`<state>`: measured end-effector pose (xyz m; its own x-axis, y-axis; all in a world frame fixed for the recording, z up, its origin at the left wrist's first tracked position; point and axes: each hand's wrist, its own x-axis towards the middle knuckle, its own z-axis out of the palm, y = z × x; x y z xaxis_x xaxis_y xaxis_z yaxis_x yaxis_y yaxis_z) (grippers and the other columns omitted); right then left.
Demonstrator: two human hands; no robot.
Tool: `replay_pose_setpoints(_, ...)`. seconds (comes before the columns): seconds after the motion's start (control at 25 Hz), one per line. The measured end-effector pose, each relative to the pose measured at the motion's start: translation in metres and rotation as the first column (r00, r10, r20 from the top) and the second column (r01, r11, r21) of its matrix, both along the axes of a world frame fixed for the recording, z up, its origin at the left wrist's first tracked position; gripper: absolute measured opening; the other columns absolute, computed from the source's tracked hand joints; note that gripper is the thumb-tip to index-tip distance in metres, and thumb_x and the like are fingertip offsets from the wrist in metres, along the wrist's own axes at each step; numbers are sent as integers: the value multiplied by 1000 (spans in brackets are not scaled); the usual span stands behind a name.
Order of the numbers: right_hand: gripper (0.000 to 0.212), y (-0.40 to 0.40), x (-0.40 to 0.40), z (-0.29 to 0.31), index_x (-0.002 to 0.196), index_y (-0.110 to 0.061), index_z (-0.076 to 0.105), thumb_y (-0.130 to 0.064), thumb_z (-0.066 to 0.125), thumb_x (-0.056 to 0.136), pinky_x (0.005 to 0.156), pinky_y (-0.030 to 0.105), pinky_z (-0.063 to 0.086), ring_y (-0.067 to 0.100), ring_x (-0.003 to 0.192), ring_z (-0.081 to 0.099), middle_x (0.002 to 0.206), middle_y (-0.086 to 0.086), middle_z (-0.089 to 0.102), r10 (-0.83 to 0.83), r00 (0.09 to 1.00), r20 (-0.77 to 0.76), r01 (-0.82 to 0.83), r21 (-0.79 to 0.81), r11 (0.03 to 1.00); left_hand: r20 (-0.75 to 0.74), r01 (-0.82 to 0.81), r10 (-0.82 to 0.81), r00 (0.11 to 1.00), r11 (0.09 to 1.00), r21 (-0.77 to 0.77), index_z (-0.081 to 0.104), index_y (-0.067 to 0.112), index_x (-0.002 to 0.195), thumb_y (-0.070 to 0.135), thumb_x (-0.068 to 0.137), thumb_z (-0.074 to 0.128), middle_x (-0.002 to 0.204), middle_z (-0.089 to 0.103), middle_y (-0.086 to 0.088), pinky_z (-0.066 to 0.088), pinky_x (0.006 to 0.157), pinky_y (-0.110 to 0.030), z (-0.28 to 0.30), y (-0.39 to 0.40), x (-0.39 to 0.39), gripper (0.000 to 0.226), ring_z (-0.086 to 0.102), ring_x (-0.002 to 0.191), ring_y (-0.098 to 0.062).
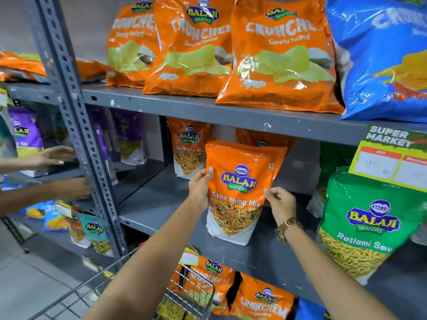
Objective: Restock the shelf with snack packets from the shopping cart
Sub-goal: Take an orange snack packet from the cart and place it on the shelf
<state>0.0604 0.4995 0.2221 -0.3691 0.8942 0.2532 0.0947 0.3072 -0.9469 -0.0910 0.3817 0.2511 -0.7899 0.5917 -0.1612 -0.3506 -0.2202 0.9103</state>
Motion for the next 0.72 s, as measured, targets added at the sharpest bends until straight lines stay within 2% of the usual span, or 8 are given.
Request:
replay_pose_setpoints(0.08, 32, 1, 0, 1, 54, -21, 50, -13, 62, 82, 54, 19, 40, 15, 63, 51, 61, -5, 55, 0, 1000, 2, 0, -5, 1000, 9, -28, 28, 1000, 999, -22, 57, 21, 82, 29, 88, 56, 102, 63, -7, 51, 67, -36, 0, 0, 0, 10, 62, 74, -16)
replay_pose_setpoints(0.2, 22, -2, -2, 0, 63, -12, 55, -16, 62, 83, 58, 24, 41, 21, 71, 55, 70, 7, 61, -34, 999, -9, 34, -5, 999, -18, -11, 10, 1000, 999, -49, 57, 21, 87, 32, 88, 54, 106, 63, -6, 50, 76, -40, -1, -2, 1, 11, 62, 79, -18)
replay_pose_setpoints(0.32, 19, -10, -2, -4, 83, -3, 61, -22, 64, 81, 63, 24, 42, 22, 77, 56, 87, 13, 64, -108, 994, 15, 108, 40, 993, -66, 15, -24, 998, 992, -125, 55, 19, 103, 37, 89, 51, 121, 62, -8, 48, 92, -47, -2, -7, -1, 24, 62, 101, -25)
replay_pose_setpoints(0.44, 30, -27, -1, -2, 96, -3, 52, -23, 66, 79, 63, 32, 42, 23, 80, 52, 96, 13, 57, -247, 969, -22, 246, 191, 950, -78, -49, 36, 996, 983, -174, 53, 14, 116, 39, 89, 51, 127, 58, -5, 37, 104, -51, -7, -24, -5, 37, 53, 119, -24)
replay_pose_setpoints(0.52, 29, -45, -3, 0, 95, -1, 50, -22, 63, 81, 57, 28, 38, 20, 78, 48, 90, 9, 52, -229, 973, -6, 220, 297, 929, -72, -110, 98, 993, 976, -186, 56, 13, 112, 39, 88, 53, 120, 60, -4, 39, 101, -48, -14, -45, -9, 35, 55, 114, -22)
replay_pose_setpoints(0.6, 25, -67, -9, -3, 90, -2, 52, -24, 61, 82, 55, 24, 37, 17, 76, 48, 84, 8, 53, -114, 993, 42, 90, 383, 919, -86, -155, 140, 986, 965, -213, 58, 17, 94, 38, 89, 52, 108, 62, -2, 43, 96, -46, -22, -74, -12, 23, 59, 99, -19)
replay_pose_setpoints(0.72, 21, -103, -25, -16, 82, -2, 54, -23, 58, 78, 62, 32, 38, 19, 70, 47, 75, 11, 55, 66, 995, 80, -94, 431, 897, -84, -232, 218, 972, 939, -252, 57, 21, 75, 37, 90, 51, 96, 62, -3, 43, 87, -40, -44, -123, -17, 23, 59, 78, -14)
